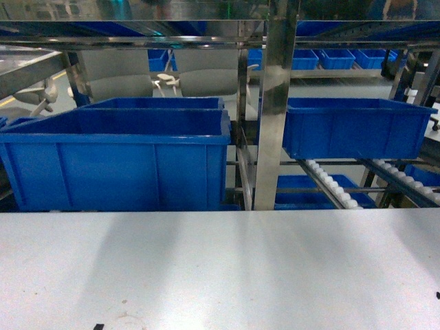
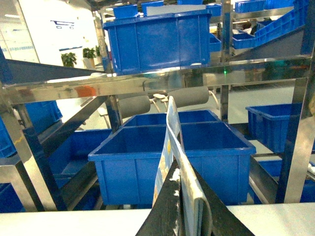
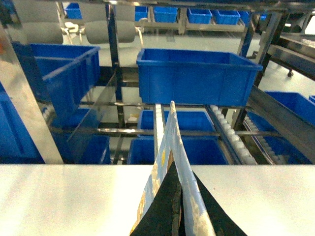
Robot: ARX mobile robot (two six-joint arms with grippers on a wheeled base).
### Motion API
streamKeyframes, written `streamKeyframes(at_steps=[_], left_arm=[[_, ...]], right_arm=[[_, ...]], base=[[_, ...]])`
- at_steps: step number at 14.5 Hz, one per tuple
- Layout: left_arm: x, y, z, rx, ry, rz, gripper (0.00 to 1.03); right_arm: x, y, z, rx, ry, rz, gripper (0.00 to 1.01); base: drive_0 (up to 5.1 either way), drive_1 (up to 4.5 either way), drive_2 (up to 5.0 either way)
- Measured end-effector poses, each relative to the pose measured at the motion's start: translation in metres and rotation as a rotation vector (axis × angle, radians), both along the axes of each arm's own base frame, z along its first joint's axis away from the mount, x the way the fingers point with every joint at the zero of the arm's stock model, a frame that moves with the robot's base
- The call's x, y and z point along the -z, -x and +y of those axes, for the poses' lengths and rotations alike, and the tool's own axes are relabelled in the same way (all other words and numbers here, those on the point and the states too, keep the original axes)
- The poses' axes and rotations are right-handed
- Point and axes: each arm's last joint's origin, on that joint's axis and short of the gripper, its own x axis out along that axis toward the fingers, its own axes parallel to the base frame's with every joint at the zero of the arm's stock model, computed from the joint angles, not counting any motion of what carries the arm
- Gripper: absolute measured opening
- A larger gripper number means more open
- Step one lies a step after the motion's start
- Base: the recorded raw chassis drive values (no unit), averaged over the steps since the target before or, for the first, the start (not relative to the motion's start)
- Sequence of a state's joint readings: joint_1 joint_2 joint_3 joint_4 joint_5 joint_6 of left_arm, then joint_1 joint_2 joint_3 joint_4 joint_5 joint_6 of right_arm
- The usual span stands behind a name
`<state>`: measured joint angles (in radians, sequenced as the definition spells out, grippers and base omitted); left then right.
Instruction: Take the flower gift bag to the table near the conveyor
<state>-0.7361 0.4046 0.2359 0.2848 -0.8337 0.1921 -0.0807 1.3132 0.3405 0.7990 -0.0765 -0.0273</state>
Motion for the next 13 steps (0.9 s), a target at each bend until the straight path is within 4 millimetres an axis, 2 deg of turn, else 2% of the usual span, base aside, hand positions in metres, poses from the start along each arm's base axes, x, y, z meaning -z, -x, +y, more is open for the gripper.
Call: streamKeyframes(at_steps=[6,11,13], left_arm=[[0.0,0.0,0.0,0.0,0.0,0.0,0.02],[0.0,0.0,0.0,0.0,0.0,0.0,0.02],[0.0,0.0,0.0,0.0,0.0,0.0,0.02]], right_arm=[[0.054,-0.015,-0.029,0.024,0.038,0.14,0.02],[0.061,-0.036,-0.034,0.042,0.063,0.14,0.02],[0.058,-0.046,-0.024,0.041,0.079,0.108,0.02]], base=[[0.0,0.0,0.0],[0.0,0.0,0.0],[0.0,0.0,0.0]])
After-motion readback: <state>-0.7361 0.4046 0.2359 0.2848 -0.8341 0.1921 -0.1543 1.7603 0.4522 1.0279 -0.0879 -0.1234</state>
